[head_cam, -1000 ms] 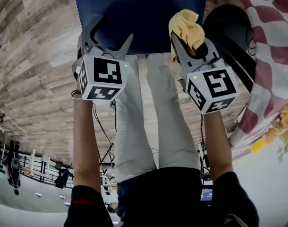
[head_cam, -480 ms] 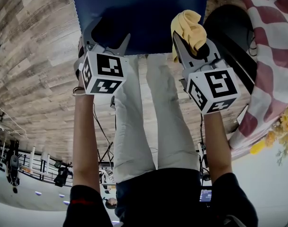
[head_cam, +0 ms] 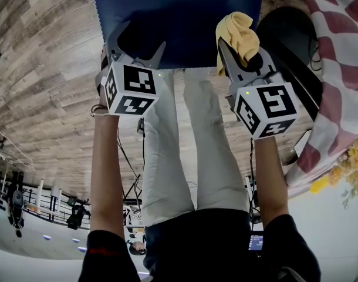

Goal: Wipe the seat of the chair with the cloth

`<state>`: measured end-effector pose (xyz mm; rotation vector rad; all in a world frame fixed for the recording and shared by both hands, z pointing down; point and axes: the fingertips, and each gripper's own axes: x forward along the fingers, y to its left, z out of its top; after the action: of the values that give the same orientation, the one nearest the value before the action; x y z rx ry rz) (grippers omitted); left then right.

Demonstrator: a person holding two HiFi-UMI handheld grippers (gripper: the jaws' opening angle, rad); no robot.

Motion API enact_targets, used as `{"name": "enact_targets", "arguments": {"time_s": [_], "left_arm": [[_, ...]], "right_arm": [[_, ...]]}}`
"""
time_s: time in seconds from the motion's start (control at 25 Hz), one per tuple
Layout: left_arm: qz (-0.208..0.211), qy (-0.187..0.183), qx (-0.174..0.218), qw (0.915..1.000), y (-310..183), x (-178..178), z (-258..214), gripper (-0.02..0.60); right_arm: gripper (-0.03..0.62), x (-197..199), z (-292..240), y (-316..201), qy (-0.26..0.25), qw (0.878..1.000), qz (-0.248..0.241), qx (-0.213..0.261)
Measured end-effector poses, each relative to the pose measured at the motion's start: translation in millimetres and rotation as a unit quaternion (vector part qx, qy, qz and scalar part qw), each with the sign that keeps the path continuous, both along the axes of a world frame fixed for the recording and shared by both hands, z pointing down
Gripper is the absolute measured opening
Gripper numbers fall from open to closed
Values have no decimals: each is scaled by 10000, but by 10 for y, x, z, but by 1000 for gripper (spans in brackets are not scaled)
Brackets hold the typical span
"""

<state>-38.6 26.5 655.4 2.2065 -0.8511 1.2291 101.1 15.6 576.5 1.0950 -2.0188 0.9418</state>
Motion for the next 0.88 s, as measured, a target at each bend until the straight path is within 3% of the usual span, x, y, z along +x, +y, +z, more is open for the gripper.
{"name": "enact_targets", "arguments": {"time_s": [0.32,0.72,0.88], "left_arm": [[69,70,-22,9999,13,-10,25,347],[86,133,25,9999,29,-4,41,348],[90,142,35,9999,16,-18,41,350]], "right_arm": [[55,54,47,-364,330,9991,-47,265],[55,223,120,-1239,737,9943,8,774],[55,247,139,-1587,1227,9860,-226,1111]]}}
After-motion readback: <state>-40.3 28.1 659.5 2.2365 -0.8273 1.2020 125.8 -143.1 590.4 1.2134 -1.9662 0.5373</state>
